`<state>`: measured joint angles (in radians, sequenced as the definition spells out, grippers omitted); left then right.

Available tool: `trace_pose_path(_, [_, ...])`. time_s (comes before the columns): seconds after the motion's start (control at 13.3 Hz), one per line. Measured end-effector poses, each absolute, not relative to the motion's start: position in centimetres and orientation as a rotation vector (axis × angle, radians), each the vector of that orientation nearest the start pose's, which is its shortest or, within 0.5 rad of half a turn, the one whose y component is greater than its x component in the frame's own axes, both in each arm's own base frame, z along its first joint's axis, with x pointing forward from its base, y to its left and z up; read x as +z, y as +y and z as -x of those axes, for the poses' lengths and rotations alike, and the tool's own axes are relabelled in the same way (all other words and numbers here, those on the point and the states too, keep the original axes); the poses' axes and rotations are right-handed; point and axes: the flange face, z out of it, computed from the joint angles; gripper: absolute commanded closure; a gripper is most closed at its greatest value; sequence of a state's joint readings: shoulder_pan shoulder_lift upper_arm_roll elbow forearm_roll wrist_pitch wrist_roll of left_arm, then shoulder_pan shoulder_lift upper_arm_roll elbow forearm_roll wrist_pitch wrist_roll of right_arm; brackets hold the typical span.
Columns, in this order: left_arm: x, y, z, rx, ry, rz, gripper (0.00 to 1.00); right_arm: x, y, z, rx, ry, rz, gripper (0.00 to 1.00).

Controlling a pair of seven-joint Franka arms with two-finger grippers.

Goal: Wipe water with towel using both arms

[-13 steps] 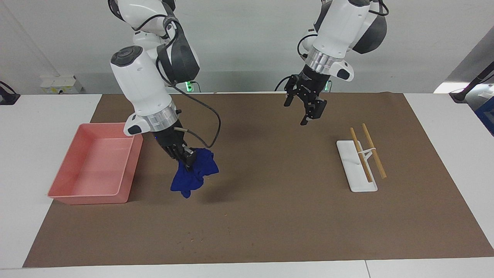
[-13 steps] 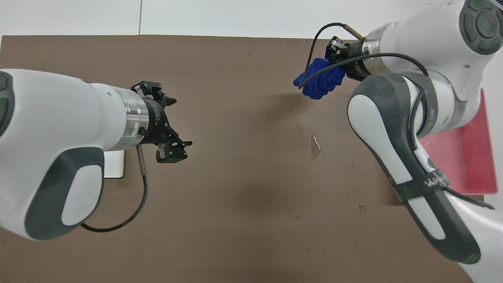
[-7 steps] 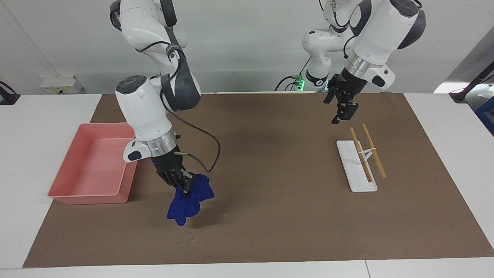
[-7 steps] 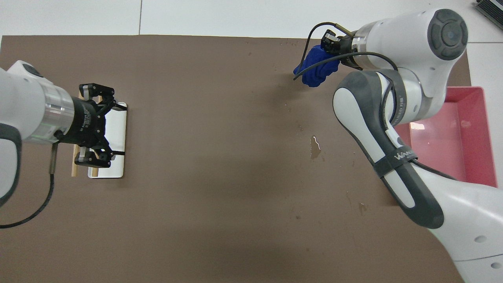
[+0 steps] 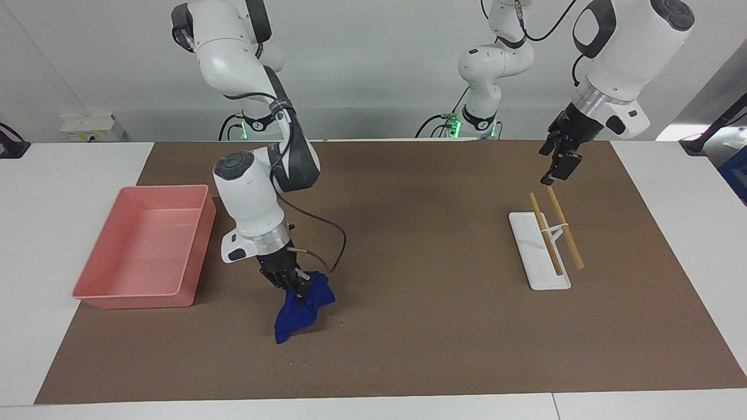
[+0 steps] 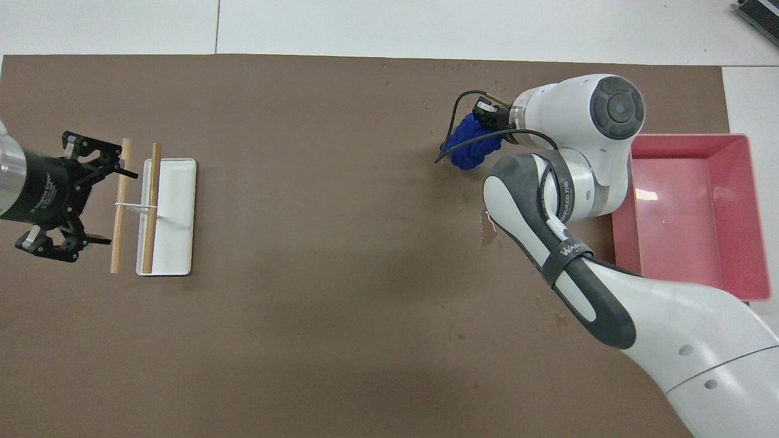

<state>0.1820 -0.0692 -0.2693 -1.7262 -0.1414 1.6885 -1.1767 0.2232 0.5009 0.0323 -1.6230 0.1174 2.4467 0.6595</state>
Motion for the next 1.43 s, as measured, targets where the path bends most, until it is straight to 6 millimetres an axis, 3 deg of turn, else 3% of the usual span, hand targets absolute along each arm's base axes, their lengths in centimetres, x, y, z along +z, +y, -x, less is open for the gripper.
trace_pose_path(0.15, [61.4,-6.6,-53.8,0.018,-1.462,2.9,0.0,34.2,17.7,-66.8,-0.285,0.692,2.842,1.0])
trace_pose_path(0.38, [63.0,-6.3,-53.7,-0.052,-1.064,3.019,0.0,32.2,17.5,-63.6,-0.212,0.668,2.906,1.0])
trace_pose_path(0.53, [63.0,-6.9,-53.6,-0.07,-0.863,3.025,0.0,31.5,17.1,-61.5,-0.19,0.63,2.961,1.0])
trace_pose_path(0.83, [62.9,-10.0,-52.8,-0.087,-0.497,2.974,0.0,30.1,16.1,-57.4,-0.111,0.622,3.008,1.0])
trace_pose_path(0.98, [62.9,-10.3,-52.4,-0.035,-0.301,2.959,0.0,30.0,15.6,-55.6,-0.086,0.622,3.02,1.0])
trace_pose_path(1.2, [62.9,-11.0,-52.3,-0.021,-0.174,2.967,0.0,29.9,14.9,-53.0,-0.046,0.624,3.037,1.0])
trace_pose_path(1.43, [62.8,-12.3,-52.1,-0.027,-0.133,2.97,0.0,30.0,14.7,-50.4,0.102,0.61,3.093,1.0])
